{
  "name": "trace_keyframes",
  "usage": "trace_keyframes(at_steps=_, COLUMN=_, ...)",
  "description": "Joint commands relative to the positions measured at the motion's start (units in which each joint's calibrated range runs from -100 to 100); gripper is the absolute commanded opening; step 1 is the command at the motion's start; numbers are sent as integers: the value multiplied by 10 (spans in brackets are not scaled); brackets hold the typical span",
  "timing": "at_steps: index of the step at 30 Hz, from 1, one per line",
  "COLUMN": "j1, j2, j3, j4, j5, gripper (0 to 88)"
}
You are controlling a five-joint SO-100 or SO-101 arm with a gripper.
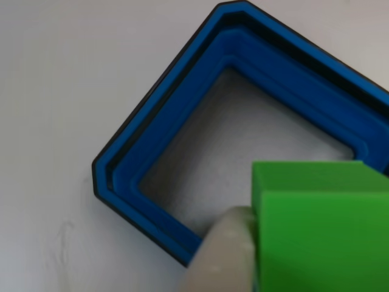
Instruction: Pick up green cube and drop it in the blue box
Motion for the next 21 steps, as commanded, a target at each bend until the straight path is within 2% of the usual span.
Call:
trace_keyframes(at_steps=1, j1=1, j2=42, j3=-92, j4=-28, j5=-2, gripper=8)
trace_keyframes(at_steps=13, j1=-6, j2=156, j3=-138, j4=-95, j5=-2, gripper=8)
trace_keyframes(at_steps=21, j1=-4, j2=199, j3=-133, j4=-99, j5=-1, gripper=8)
